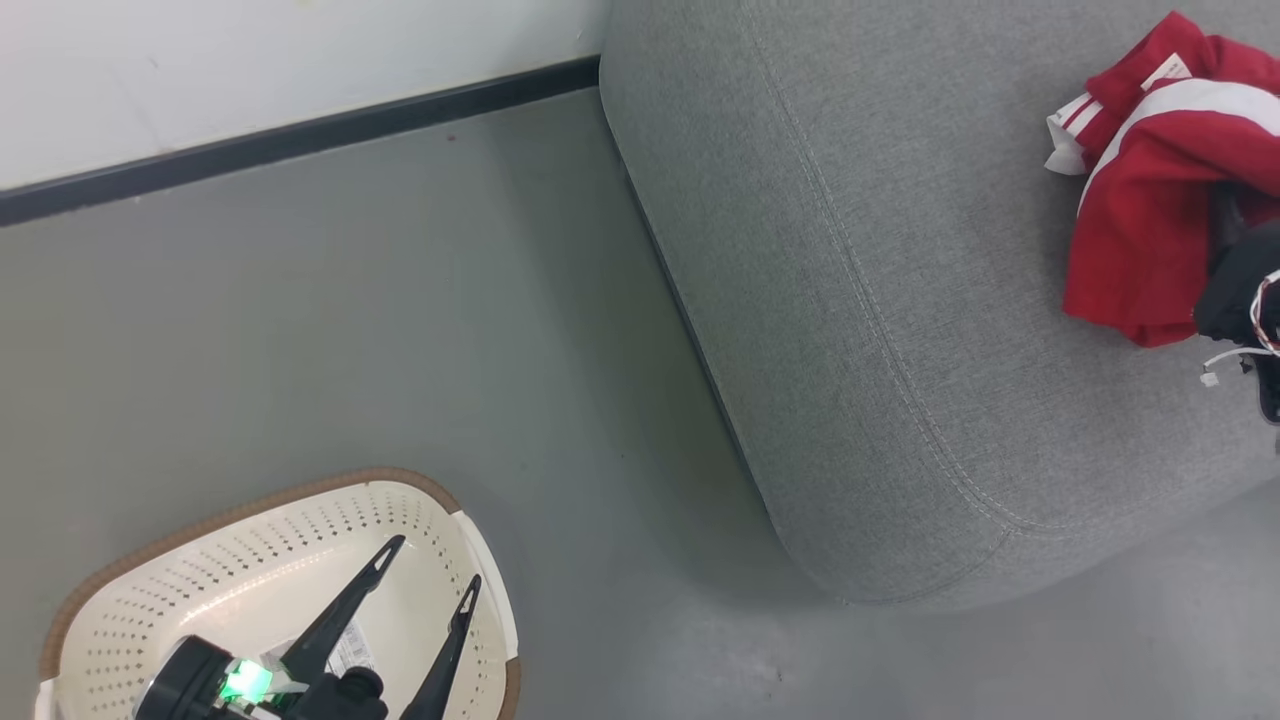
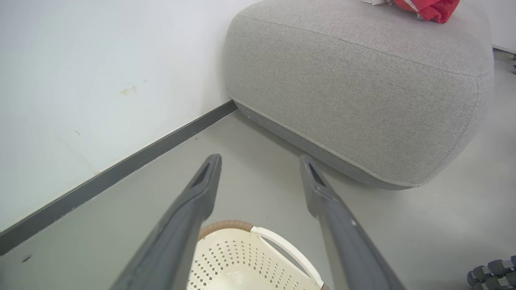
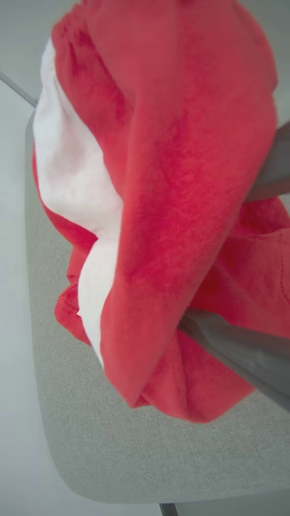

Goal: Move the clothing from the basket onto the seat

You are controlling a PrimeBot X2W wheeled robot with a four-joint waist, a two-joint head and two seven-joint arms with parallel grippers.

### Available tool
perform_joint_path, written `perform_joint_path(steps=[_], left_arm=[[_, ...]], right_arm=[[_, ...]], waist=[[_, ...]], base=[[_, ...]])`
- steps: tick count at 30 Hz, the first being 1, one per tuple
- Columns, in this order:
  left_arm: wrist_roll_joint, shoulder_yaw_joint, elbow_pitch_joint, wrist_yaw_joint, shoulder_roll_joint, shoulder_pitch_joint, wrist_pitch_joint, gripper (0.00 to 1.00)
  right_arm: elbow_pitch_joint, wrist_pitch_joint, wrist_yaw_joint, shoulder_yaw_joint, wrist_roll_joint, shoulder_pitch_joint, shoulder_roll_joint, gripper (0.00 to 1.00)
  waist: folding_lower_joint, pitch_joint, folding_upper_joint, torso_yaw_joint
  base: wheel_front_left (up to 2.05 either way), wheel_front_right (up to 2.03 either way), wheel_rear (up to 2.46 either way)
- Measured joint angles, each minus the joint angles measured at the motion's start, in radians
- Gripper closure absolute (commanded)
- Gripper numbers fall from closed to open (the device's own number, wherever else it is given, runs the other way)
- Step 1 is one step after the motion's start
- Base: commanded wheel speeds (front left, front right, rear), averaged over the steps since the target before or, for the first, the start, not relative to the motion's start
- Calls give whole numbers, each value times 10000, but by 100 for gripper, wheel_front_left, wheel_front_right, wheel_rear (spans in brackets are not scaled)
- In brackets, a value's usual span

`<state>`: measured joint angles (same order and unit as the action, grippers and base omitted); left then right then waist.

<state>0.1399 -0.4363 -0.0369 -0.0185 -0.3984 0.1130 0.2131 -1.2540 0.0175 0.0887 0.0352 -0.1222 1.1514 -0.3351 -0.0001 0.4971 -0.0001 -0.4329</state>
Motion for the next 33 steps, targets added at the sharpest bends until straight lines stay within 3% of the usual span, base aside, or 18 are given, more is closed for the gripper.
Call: perform_joint_path(steps=[15, 25, 33], left_arm=[[380, -226, -915, -2, 807, 380, 190, 0], [525, -364, -1634, -8, 1599, 538, 297, 0], [619, -286, -2031, -171, 2067, 697, 332, 0]], right_arm=[[867, 840, 167, -1045, 709, -875, 830, 0], [2050, 2157, 263, -1494, 970, -1679, 865, 0], [3480, 2395, 347, -1718, 924, -2830, 872, 0]], waist=[[0, -1177, 0, 89], [-1, -2179, 0, 398], [0, -2942, 0, 770]], base=[[0, 0, 0], [0, 0, 0], [0, 0, 0]])
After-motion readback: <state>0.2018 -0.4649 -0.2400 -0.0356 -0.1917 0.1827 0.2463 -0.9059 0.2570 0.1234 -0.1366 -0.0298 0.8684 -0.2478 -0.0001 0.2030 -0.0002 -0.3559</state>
